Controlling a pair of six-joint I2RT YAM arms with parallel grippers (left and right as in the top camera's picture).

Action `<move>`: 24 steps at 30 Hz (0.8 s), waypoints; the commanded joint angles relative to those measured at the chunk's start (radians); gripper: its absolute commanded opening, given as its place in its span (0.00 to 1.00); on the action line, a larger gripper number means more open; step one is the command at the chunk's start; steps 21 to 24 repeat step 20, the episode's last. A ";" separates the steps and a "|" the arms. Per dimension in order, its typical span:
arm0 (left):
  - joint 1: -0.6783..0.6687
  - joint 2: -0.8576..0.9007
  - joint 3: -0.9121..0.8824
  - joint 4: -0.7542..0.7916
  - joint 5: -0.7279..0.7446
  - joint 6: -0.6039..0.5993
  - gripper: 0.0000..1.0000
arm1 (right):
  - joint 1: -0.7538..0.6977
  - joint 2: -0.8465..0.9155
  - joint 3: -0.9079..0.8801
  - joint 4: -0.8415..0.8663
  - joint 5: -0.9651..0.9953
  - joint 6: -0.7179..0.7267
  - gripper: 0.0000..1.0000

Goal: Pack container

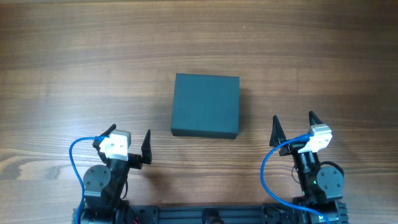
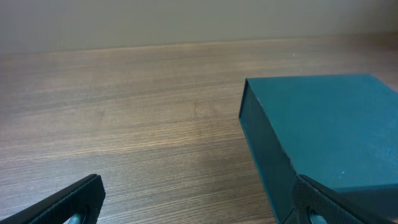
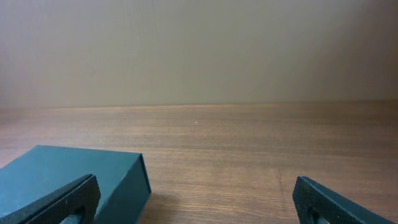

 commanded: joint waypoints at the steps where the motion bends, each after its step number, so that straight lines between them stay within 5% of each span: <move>1: -0.006 -0.010 -0.009 0.001 0.015 -0.017 1.00 | 0.005 -0.014 -0.001 0.005 -0.015 -0.005 1.00; 24: -0.006 -0.010 -0.009 0.001 0.015 -0.017 1.00 | 0.005 -0.014 -0.001 0.005 -0.015 -0.005 1.00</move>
